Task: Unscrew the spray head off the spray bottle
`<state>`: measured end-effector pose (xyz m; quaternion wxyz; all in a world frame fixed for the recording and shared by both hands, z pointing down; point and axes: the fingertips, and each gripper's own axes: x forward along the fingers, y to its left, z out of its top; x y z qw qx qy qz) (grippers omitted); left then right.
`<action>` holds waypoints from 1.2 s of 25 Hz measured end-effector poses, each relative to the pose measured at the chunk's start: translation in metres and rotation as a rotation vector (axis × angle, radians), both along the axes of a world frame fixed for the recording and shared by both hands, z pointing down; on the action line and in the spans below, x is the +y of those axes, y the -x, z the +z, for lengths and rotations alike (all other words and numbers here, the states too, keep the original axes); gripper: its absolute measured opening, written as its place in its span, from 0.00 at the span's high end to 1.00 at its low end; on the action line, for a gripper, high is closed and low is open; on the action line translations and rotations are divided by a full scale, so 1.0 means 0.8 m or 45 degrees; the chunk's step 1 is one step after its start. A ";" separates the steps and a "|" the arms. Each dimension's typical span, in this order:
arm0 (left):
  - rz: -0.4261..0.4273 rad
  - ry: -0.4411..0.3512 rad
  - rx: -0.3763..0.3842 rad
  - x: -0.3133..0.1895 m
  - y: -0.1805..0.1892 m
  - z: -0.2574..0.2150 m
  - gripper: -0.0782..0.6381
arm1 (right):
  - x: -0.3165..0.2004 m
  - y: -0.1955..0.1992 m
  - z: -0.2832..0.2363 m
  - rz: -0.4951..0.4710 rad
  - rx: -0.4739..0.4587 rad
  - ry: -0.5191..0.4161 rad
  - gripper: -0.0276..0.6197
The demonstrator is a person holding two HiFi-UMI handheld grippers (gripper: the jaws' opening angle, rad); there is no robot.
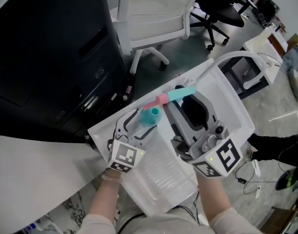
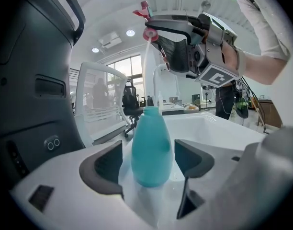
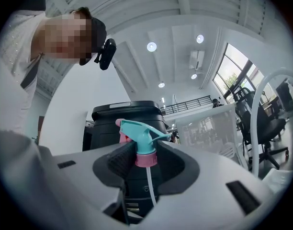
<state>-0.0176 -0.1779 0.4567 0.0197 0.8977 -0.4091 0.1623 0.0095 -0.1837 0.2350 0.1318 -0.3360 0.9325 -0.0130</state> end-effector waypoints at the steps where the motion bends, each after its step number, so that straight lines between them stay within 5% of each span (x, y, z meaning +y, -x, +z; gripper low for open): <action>1: -0.006 0.001 0.003 0.001 0.001 -0.002 0.42 | 0.001 -0.002 -0.002 -0.006 -0.010 0.005 0.74; 10: -0.013 -0.042 0.026 0.028 0.008 -0.033 0.43 | 0.010 -0.015 -0.012 -0.015 -0.017 0.028 0.74; 22: -0.230 -0.150 0.125 0.060 0.039 -0.089 0.87 | 0.039 -0.047 0.009 -0.013 0.074 0.086 0.74; 30: -0.345 -0.158 0.212 0.087 0.041 -0.112 0.88 | 0.063 -0.070 0.022 -0.032 0.099 0.123 0.74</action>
